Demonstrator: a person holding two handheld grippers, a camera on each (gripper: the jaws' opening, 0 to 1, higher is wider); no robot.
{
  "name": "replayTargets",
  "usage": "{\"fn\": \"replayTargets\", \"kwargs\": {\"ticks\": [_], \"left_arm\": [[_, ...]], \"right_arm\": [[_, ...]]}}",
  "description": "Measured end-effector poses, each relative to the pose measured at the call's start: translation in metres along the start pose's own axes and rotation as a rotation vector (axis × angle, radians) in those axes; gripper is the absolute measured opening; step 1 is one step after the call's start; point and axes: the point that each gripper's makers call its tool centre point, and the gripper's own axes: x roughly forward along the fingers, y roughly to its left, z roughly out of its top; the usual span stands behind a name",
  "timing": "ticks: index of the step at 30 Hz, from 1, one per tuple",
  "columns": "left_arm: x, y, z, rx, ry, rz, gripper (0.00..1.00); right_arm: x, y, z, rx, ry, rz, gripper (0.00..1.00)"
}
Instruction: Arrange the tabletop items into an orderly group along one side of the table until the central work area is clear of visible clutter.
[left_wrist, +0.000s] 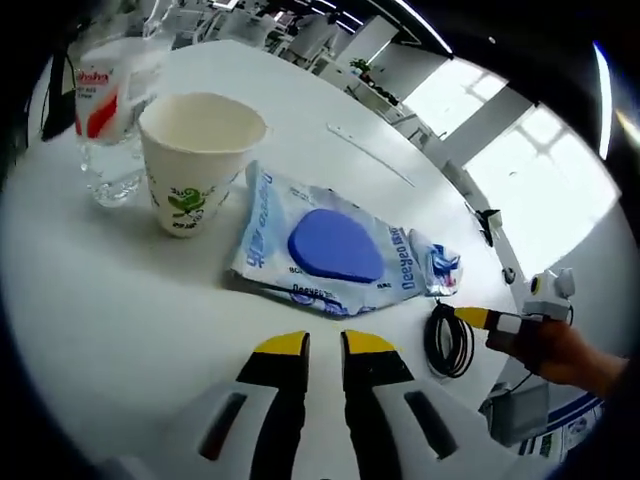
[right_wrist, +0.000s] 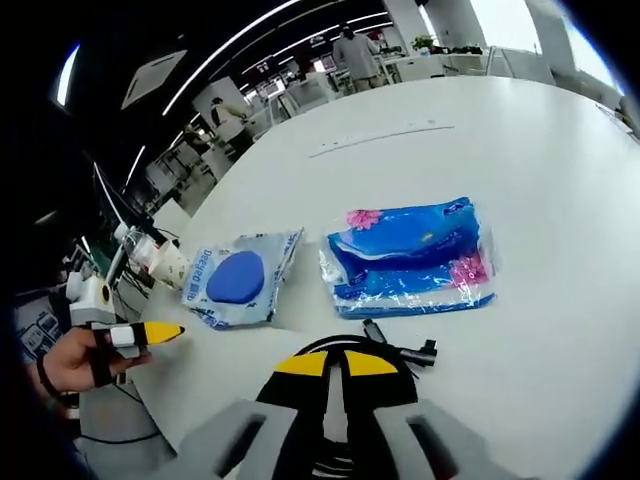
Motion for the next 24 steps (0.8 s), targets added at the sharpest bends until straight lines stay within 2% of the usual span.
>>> {"fn": "replayTargets", "kwargs": {"ticks": [2,5,7,10,14,17,24], "left_arm": [[0.003,-0.011,-0.004,0.018,0.016,-0.021,0.10],[0.007,-0.025,-0.008,0.039,0.032,-0.048,0.11],[0.015,-0.027,-0.002,0.056,0.045,-0.065,0.12],[0.025,-0.032,-0.004,0.072,0.063,-0.084,0.13],[0.030,-0.045,-0.009,0.093,0.078,-0.106,0.14],[0.034,-0.061,-0.018,0.103,0.098,-0.123,0.15],[0.050,-0.078,-0.026,0.128,0.131,-0.155,0.16]], "right_arm": [[0.000,-0.004,0.004,0.005,-0.008,-0.005,0.02],[-0.011,-0.013,-0.002,0.014,-0.017,-0.017,0.02],[-0.016,-0.018,-0.004,0.024,-0.022,-0.027,0.02],[-0.020,-0.030,-0.006,0.038,-0.029,-0.041,0.01],[-0.033,-0.034,-0.010,0.047,-0.045,-0.046,0.01],[-0.037,-0.040,-0.014,0.053,-0.043,-0.054,0.03],[-0.044,-0.046,-0.019,0.075,-0.041,-0.063,0.04]]}}
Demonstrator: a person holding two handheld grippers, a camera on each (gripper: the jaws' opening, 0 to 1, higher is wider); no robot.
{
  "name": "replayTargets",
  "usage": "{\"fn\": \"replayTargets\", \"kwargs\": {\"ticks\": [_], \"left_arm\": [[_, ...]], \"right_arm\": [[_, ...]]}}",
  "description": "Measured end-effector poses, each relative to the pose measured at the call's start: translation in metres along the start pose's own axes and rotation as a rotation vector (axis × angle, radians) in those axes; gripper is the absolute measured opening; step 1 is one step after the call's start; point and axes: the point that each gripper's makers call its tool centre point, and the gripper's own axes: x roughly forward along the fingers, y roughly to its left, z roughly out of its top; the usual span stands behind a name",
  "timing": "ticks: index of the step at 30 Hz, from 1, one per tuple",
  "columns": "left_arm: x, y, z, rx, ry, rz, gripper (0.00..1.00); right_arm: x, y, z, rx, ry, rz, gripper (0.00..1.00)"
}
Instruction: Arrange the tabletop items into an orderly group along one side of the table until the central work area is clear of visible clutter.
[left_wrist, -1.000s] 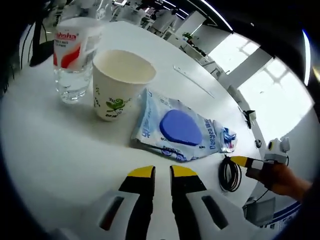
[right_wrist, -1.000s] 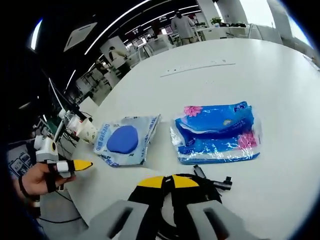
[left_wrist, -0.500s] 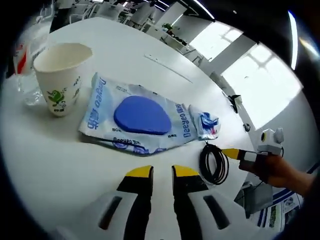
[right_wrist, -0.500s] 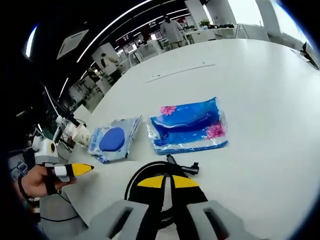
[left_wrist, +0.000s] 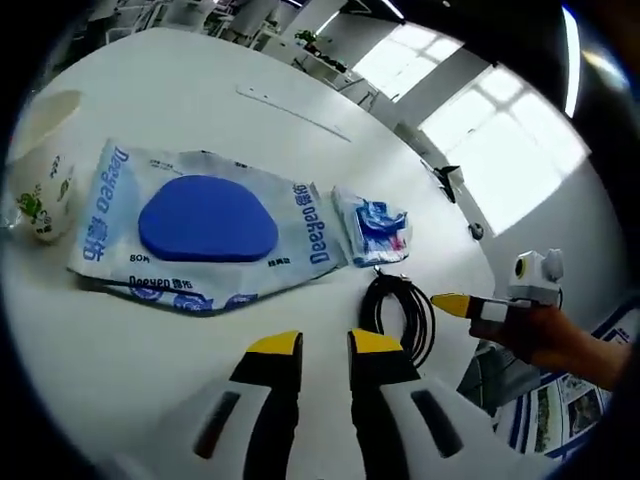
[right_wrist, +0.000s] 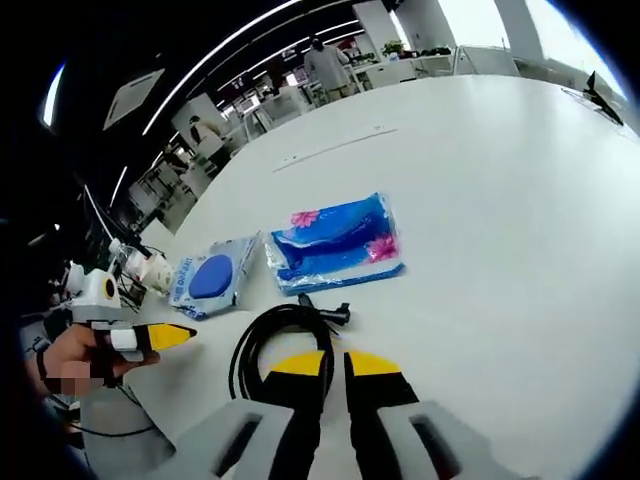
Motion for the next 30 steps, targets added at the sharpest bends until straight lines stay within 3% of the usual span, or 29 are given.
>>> {"fn": "replayTargets", "kwargs": {"ticks": [13,20,30], "left_arm": [[0.015,-0.020,-0.012,0.022,0.043,-0.026,0.16],[0.032,-0.033,-0.027,0.023,0.084,-0.045,0.15],[0.042,-0.039,-0.044,0.019,0.124,-0.019,0.05]], "right_arm": [[-0.002,0.009,-0.004,0.021,0.010,0.011,0.04],[-0.004,0.012,-0.003,0.017,0.010,0.010,0.05],[-0.011,0.019,-0.006,0.035,-0.005,0.030,0.05]]}}
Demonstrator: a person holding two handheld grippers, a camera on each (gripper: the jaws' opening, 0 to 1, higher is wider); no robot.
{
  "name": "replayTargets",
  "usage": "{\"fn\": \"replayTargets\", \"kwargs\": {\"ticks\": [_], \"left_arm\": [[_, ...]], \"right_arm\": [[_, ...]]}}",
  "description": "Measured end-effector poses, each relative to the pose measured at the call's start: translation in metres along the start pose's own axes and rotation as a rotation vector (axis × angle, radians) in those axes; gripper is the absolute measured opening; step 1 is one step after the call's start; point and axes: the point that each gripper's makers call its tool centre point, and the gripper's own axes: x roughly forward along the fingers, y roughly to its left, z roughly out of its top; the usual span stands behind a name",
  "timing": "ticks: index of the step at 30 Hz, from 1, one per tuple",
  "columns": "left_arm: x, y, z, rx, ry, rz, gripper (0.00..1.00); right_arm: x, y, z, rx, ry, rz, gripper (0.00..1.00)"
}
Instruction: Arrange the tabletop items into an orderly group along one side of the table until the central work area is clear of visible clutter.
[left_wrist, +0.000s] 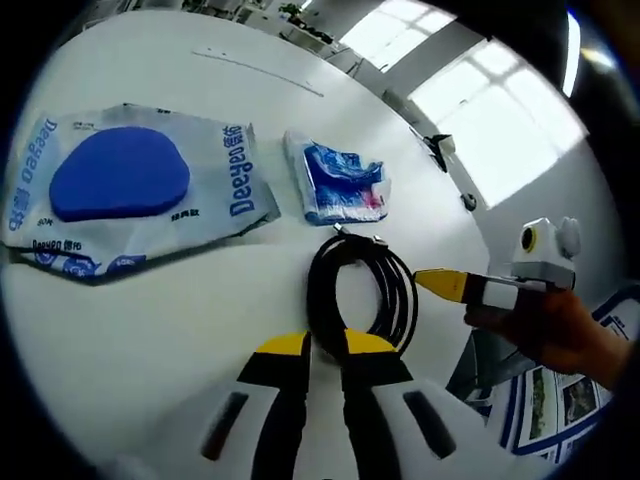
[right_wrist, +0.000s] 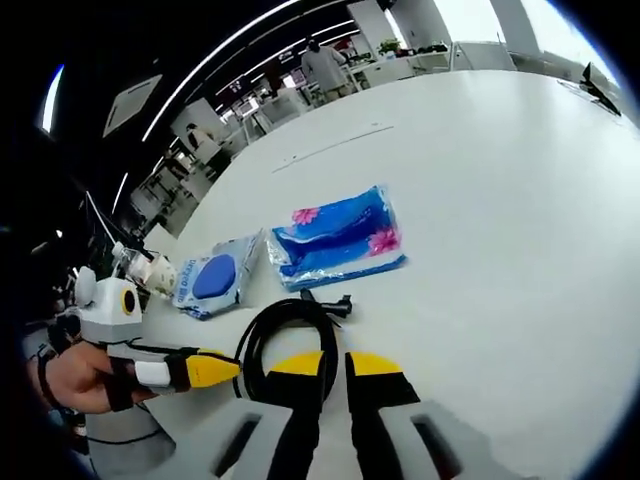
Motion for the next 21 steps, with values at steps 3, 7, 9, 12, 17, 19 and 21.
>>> {"fn": "replayTargets", "kwargs": {"ticks": [3,7,9,12,17,19,21], "left_arm": [[-0.001,-0.002,-0.001,-0.017,-0.006,0.006,0.02],[-0.001,-0.003,-0.002,-0.016,-0.009,0.015,0.02],[-0.005,-0.006,-0.002,-0.020,-0.015,0.018,0.01],[-0.009,-0.007,0.000,-0.023,-0.021,0.013,0.01],[-0.015,-0.008,0.002,-0.023,-0.032,0.013,0.01],[-0.016,-0.005,0.000,-0.023,-0.031,0.019,0.01],[-0.019,-0.002,-0.003,-0.027,-0.029,0.025,0.01]], "right_arm": [[0.004,0.001,-0.005,-0.007,0.018,0.003,0.06],[0.012,0.000,-0.011,-0.063,0.047,-0.008,0.03],[0.012,0.000,-0.009,-0.067,0.047,-0.006,0.03],[0.011,-0.001,-0.009,-0.050,0.037,0.005,0.02],[0.012,-0.001,-0.011,-0.040,0.032,0.018,0.02],[0.013,0.002,-0.013,-0.036,0.032,0.025,0.02],[0.013,0.006,-0.016,-0.039,0.035,0.033,0.02]]}}
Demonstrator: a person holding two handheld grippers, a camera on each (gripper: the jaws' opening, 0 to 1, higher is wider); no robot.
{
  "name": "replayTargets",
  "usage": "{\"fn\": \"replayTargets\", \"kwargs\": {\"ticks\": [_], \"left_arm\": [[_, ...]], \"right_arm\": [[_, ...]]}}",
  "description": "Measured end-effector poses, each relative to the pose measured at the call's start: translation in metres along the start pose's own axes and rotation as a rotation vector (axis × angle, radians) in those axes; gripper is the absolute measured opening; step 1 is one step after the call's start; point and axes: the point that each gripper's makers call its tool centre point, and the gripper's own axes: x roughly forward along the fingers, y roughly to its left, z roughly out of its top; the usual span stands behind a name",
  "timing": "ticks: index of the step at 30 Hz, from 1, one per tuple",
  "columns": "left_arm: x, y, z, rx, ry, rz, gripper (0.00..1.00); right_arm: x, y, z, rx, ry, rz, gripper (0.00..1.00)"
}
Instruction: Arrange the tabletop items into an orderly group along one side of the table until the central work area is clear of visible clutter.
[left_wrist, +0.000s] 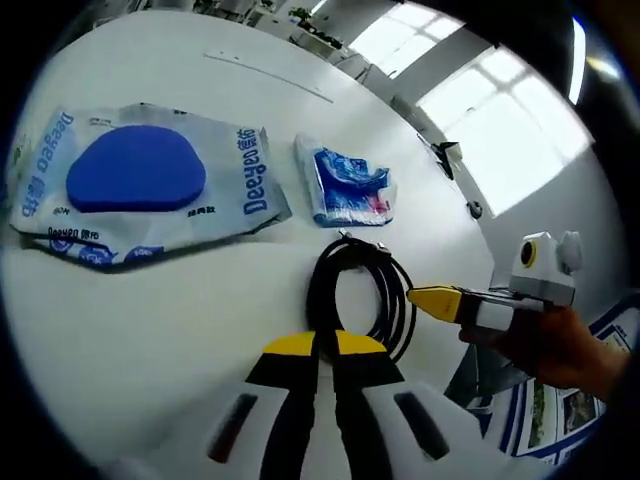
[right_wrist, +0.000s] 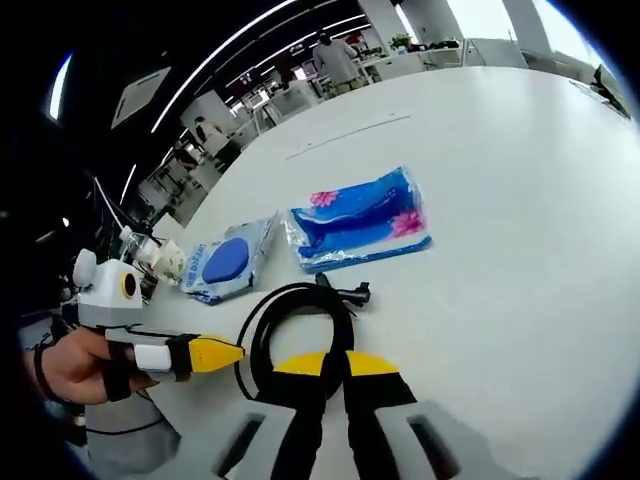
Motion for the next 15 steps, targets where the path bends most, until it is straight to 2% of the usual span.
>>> {"fn": "replayTargets", "kwargs": {"ticks": [10,15], "left_arm": [[-0.022,0.013,-0.013,-0.016,-0.012,0.031,0.01],[-0.024,0.028,-0.009,-0.042,-0.029,0.045,0.01]], "right_arm": [[0.012,0.020,-0.010,-0.017,0.019,0.040,0.02],[0.020,0.031,-0.010,-0.039,0.032,0.059,0.02]]}}
